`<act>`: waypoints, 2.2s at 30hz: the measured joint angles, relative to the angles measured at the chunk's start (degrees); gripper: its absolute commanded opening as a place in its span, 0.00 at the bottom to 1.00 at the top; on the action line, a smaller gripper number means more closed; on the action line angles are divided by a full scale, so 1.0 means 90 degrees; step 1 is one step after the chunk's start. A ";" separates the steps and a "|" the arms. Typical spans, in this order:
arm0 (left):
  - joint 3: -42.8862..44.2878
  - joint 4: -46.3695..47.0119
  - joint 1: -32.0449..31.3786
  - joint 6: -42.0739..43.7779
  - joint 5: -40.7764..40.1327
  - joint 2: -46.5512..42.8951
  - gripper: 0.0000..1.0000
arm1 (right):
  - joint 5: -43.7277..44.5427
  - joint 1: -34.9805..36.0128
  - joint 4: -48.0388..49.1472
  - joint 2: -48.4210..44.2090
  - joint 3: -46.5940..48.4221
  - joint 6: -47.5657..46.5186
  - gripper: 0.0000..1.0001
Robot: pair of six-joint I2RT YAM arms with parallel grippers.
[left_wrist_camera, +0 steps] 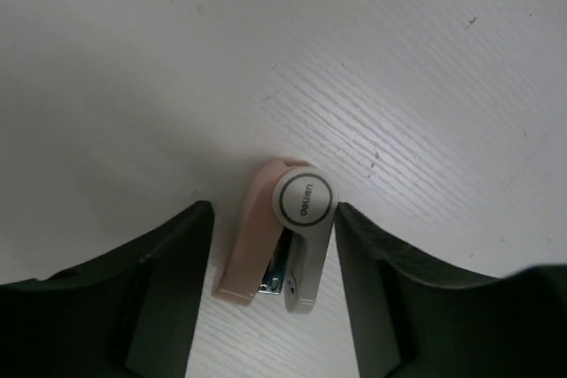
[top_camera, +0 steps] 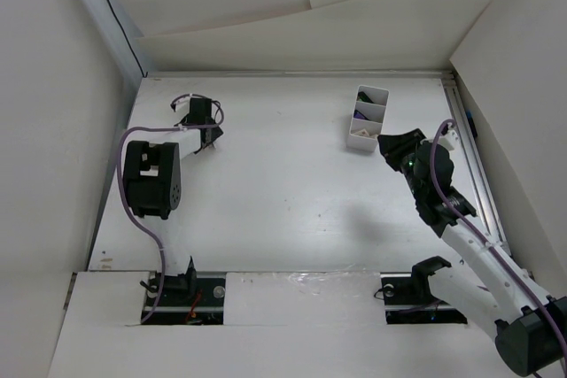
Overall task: Sort the stationery into containers
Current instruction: Pick up the stapler from the center of the board, then place the stapler in the storage box.
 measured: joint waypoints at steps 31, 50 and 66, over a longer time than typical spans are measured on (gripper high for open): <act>0.0226 0.0449 -0.3361 0.0126 0.0585 -0.1217 0.00 | 0.0330 0.0000 -0.0002 -0.0440 -0.0005 0.0002 0.35; 0.4274 0.0998 -0.4182 -0.0027 0.2040 0.2387 0.01 | 0.0741 0.0000 0.0090 -0.0971 -0.0202 0.0049 0.35; 0.5316 0.1200 -0.4522 -0.0051 0.2164 0.2943 0.30 | 0.0738 0.0000 0.0092 -0.0950 -0.0204 0.0049 0.35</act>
